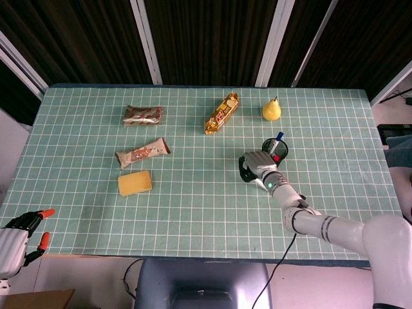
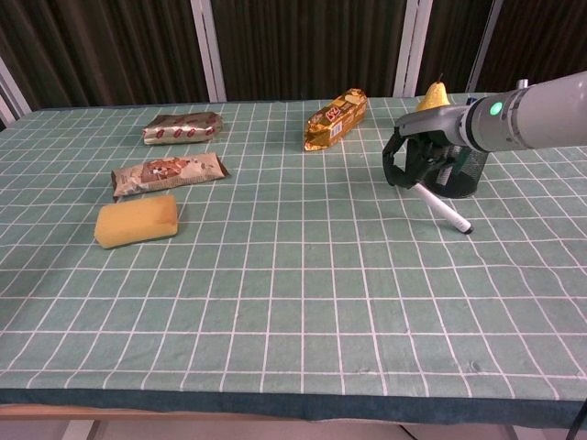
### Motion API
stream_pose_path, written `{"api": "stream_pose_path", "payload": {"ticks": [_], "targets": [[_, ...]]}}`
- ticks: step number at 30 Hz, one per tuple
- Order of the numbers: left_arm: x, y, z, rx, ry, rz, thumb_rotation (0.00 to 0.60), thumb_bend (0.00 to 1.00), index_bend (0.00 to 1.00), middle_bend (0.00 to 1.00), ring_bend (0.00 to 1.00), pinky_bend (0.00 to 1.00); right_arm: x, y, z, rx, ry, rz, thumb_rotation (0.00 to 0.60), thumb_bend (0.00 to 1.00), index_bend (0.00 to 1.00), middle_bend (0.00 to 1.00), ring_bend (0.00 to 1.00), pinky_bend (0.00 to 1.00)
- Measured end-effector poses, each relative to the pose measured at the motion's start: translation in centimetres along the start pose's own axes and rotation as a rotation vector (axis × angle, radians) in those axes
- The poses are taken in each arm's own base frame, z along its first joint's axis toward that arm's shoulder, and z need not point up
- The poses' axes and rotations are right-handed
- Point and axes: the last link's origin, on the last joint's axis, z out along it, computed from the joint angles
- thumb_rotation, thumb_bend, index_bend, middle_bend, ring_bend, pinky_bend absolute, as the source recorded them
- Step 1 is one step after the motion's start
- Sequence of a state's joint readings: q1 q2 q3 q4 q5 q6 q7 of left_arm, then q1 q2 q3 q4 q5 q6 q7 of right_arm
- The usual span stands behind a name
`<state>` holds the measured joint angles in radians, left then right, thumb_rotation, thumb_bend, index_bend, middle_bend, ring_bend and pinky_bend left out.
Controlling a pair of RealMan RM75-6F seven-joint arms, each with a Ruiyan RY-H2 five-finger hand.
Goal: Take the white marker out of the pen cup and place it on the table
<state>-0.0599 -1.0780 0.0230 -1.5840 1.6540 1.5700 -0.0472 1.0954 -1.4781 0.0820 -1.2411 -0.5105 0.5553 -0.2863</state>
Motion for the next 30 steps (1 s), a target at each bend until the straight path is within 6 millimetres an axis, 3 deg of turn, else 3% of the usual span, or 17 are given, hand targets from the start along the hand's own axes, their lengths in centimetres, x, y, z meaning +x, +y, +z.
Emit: {"api": "stream_pose_path", "payload": {"ticks": [2,6,8,15,21,24,28,30], "targets": [[0.0,0.0,0.0,0.001,-0.001,-0.002,0.600,0.51,0.26,0.32,0.29,0.42,-0.3,-0.4,0.2,0.009,0.017,-0.004,0.600,0.81,0.73,1.00,1.00,1.00],[0.0,-0.1,0.0,0.003,-0.004,-0.005,0.600,0.51,0.26,0.32,0.29,0.42,-0.4,-0.4,0.4,0.013,0.033,-0.007,0.600,0.57,0.54,1.00,1.00,1.00],[0.0,-0.1,0.0,0.003,-0.004,-0.004,0.600,0.51,0.26,0.32,0.29,0.42,-0.4,-0.3,0.4,0.009,0.040,-0.011,0.600,0.50,0.47,1.00,1.00,1.00],[-0.1,-0.1,0.1,0.006,-0.009,0.000,0.600,0.51,0.24,0.32,0.29,0.42,-0.5,0.1,0.4,-0.004,0.057,0.000,0.600,0.33,0.28,1.00,1.00,1.00],[-0.1,-0.1,0.1,0.012,-0.010,0.002,0.600,0.51,0.24,0.32,0.29,0.42,0.8,0.4,0.0,-0.015,0.133,0.065,0.600,0.30,0.26,1.00,1.00,1.00],[-0.1,-0.1,0.1,0.014,-0.009,0.004,0.600,0.51,0.24,0.32,0.29,0.42,2.3,0.8,-0.7,-0.016,0.223,0.124,0.600,0.29,0.31,1.00,1.00,1.00],[-0.2,-0.1,0.2,0.017,-0.013,0.011,0.600,0.51,0.24,0.32,0.29,0.42,4.7,1.9,-2.8,-0.013,0.394,0.171,0.600,0.28,0.36,0.99,0.99,0.95],[-0.3,-0.1,0.3,0.021,-0.016,0.013,0.600,0.51,0.24,0.33,0.29,0.42,6.0,3.0,-4.7,-0.019,0.494,0.181,0.600,0.27,0.36,0.93,0.94,0.91]]}}
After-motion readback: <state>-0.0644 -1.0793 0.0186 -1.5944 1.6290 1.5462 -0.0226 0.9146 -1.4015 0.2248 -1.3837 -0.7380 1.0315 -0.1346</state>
